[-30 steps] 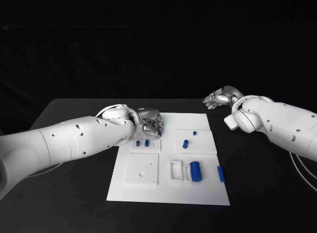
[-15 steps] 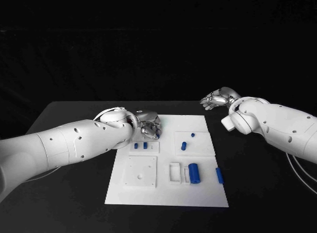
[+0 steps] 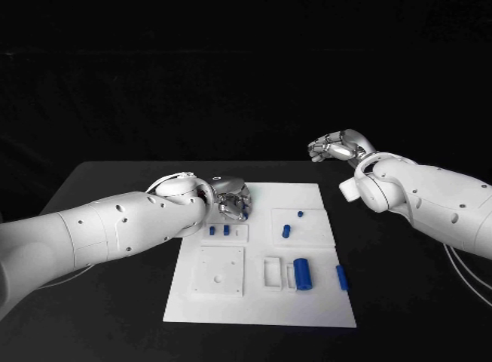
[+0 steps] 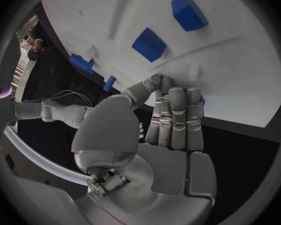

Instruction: Assemble the parts on the task board

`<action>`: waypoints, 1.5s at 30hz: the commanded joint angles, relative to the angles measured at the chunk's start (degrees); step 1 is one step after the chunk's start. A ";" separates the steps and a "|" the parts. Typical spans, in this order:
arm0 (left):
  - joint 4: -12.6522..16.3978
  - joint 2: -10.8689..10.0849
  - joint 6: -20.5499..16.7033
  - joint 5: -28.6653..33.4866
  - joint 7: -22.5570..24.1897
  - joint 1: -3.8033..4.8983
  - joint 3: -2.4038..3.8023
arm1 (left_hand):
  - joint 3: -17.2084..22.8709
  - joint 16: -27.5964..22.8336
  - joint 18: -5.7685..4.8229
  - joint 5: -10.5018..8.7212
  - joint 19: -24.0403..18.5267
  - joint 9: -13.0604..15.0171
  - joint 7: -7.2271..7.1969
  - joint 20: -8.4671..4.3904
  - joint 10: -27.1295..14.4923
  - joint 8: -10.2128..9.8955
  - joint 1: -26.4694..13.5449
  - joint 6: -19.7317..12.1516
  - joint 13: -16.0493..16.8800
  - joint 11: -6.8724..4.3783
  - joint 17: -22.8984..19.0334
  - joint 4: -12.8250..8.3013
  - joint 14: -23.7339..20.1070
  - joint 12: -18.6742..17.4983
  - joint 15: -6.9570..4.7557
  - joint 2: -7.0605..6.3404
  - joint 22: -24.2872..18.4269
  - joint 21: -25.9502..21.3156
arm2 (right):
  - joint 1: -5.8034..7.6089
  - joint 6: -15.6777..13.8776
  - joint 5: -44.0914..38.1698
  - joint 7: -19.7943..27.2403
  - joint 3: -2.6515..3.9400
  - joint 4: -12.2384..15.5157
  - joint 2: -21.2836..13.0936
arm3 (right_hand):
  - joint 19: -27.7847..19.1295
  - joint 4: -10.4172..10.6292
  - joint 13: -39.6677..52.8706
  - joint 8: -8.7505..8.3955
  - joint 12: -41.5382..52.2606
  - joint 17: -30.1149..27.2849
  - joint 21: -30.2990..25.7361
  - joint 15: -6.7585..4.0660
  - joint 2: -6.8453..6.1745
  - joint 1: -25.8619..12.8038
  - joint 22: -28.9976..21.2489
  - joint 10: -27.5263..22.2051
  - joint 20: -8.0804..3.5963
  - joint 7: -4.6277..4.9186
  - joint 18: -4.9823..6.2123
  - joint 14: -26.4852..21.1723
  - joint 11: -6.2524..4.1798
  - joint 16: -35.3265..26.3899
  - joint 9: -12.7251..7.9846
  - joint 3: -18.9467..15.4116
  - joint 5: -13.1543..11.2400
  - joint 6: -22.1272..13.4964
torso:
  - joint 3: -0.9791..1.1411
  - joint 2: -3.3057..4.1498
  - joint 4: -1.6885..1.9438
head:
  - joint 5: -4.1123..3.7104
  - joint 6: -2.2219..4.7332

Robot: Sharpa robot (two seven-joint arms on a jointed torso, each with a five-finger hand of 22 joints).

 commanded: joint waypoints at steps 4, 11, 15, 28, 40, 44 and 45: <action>0.28 -0.27 -0.38 0.00 -0.06 -0.37 -0.23 | 0.35 0.36 1.17 0.20 0.54 0.06 0.19 -2.01 0.35 0.31 -0.13 0.65 -0.03 -0.38 0.09 -0.08 0.55 -0.37 0.00 0.47 1.16 0.49 | 0.00 3.18 2.63 5.16 0.03 0.43 0.05 | 0.88 -0.63 -0.08 0.30 0.42 0.14 -0.70 0.00 1.04 0.00 -0.49 0.47 0.19 -0.20 1.28 0.74 -0.16 0.37 -0.14 -0.42 0.27 0.07 | -0.05 0.02 -0.02 | 0.31 -0.56; 0.81 -0.87 -2.00 0.62 0.12 -0.37 -0.20 | 0.44 0.47 1.22 0.21 0.80 0.05 0.16 -2.10 0.53 0.30 -0.18 0.75 -0.01 -0.44 0.14 -0.19 0.82 -0.57 -0.06 0.48 1.15 0.67 | 0.00 3.40 2.63 5.15 0.03 0.34 0.12 | 0.94 -0.83 -0.11 0.31 0.36 0.13 -1.04 -0.01 1.18 -0.08 -0.74 0.37 0.31 -0.16 1.36 0.63 -0.12 0.33 -0.21 -0.76 0.23 -0.03 | -0.05 0.00 -0.01 | 0.41 -0.87; 1.32 -1.38 -3.20 1.62 0.38 -0.36 -0.12 | 0.50 0.51 1.25 0.23 0.91 0.06 0.14 -2.13 0.64 0.32 -0.18 0.83 0.00 -0.46 0.16 -0.24 0.93 -0.64 -0.08 0.46 1.14 0.73 | 0.00 3.31 2.63 5.15 0.03 0.26 0.14 | 0.93 -0.89 -0.12 0.30 0.33 0.12 -1.19 -0.02 1.19 -0.14 -0.83 0.32 0.36 -0.13 1.37 0.58 -0.10 0.31 -0.25 -0.90 0.25 -0.08 | -0.04 0.03 -0.04 | 0.49 -0.92; 4.50 -3.36 -5.20 5.43 1.90 -0.35 1.08 | 0.71 0.73 1.38 0.29 1.50 0.05 0.05 -2.30 1.13 0.33 -0.32 1.12 0.08 -0.60 0.25 -0.36 1.53 -1.00 -0.23 0.37 1.12 1.10 | 0.00 3.50 2.63 5.21 0.02 0.26 0.12 | 0.94 -0.90 -0.13 0.30 0.29 0.12 -1.43 -0.02 1.23 -0.29 -0.97 0.25 0.44 -0.10 1.42 0.53 -0.07 0.29 -0.33 -1.18 0.35 -0.17 | -0.02 -0.02 0.01 | 0.59 -0.83; 6.85 -6.29 -2.79 8.84 1.12 -0.33 3.36 | 0.79 1.05 1.48 0.36 1.87 0.01 0.02 -2.40 1.36 0.28 -0.44 1.24 0.12 -0.65 0.40 -0.52 1.93 -1.35 -0.30 0.38 1.22 1.54 | 0.00 3.68 2.63 5.11 0.02 0.26 0.04 | 0.95 -0.90 -0.14 0.27 0.24 0.12 -1.62 -0.01 1.28 -0.39 -1.07 0.17 0.49 -0.06 1.47 0.47 -0.03 0.27 -0.40 -1.39 0.47 -0.29 | -0.01 -0.01 0.09 | 1.12 -0.66; 7.31 -7.69 -1.33 9.60 0.91 -0.33 3.57 | 0.80 1.14 1.49 0.36 1.91 0.01 0.01 -2.41 1.43 0.28 -0.47 1.28 0.13 -0.67 0.45 -0.56 2.00 -1.41 -0.31 0.40 1.24 1.62 | 0.00 3.89 2.63 5.04 0.02 0.26 0.05 | 0.94 -0.91 -0.15 0.27 0.23 0.12 -1.65 -0.01 1.28 -0.40 -1.08 0.15 0.49 -0.06 1.48 0.45 -0.03 0.26 -0.41 -1.42 0.49 -0.31 | -0.03 0.02 0.00 | 1.20 -0.62; 7.35 -7.90 -1.13 9.60 0.81 -0.33 3.58 | 0.80 1.16 1.49 0.36 1.91 0.01 0.00 -2.42 1.44 0.28 -0.48 1.29 0.13 -0.67 0.46 -0.58 2.01 -1.43 -0.31 0.39 1.24 1.64 | 0.00 3.89 2.63 5.04 0.02 0.24 0.04 | 0.94 -0.92 -0.15 0.27 0.23 0.12 -1.66 0.00 1.29 -0.39 -1.09 0.14 0.50 -0.06 1.48 0.45 -0.03 0.26 -0.41 -1.43 0.49 -0.31 | -0.03 0.03 -0.04 | 1.24 -0.60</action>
